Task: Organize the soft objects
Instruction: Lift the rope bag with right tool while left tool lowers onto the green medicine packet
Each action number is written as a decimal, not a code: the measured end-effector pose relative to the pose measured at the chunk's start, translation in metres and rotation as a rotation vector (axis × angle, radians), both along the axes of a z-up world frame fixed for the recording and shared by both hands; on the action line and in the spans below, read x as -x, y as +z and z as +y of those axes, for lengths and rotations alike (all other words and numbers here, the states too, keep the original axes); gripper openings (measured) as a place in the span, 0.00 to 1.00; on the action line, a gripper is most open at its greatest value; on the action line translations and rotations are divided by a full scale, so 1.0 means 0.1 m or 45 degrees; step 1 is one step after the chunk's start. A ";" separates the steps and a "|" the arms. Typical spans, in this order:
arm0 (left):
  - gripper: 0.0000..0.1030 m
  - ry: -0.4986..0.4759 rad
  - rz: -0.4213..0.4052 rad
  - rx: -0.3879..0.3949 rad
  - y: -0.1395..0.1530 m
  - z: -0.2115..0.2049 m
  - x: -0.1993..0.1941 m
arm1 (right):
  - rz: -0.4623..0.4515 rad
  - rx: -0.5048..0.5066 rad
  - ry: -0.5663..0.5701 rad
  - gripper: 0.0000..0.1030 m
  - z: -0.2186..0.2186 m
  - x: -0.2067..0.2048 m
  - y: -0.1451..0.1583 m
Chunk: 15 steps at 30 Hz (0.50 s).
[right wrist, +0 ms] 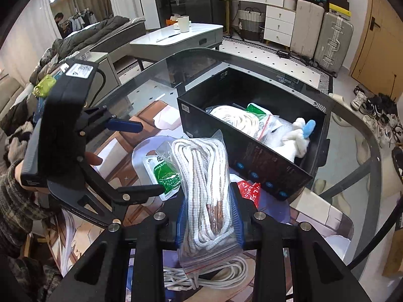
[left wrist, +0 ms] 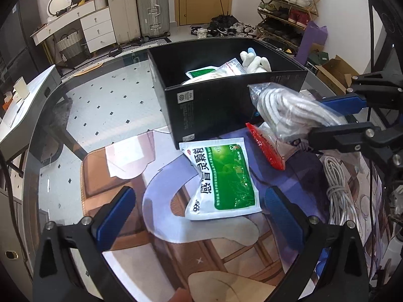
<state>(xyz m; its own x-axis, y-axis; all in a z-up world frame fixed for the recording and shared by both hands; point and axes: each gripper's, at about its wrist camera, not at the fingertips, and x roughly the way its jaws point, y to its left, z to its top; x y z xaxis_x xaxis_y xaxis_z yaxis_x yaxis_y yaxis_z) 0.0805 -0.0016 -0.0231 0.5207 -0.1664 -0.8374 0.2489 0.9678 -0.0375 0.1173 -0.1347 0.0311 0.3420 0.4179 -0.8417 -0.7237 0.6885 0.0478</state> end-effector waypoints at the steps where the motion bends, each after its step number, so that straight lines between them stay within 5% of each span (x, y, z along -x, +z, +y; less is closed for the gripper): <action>1: 1.00 -0.001 0.007 -0.004 -0.02 -0.02 -0.02 | 0.000 -0.009 -0.007 0.30 -0.04 0.01 0.02; 15: 1.00 0.038 0.055 -0.033 -0.17 -0.13 -0.15 | -0.029 -0.104 -0.108 0.30 -0.44 -0.04 0.20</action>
<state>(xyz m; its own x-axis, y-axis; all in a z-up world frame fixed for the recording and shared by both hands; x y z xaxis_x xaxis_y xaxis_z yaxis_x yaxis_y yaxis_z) 0.0958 -0.0146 -0.0404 0.4888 -0.1292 -0.8628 0.2183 0.9756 -0.0224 0.1217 -0.1790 0.0511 0.3977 0.4531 -0.7978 -0.6643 0.7420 0.0903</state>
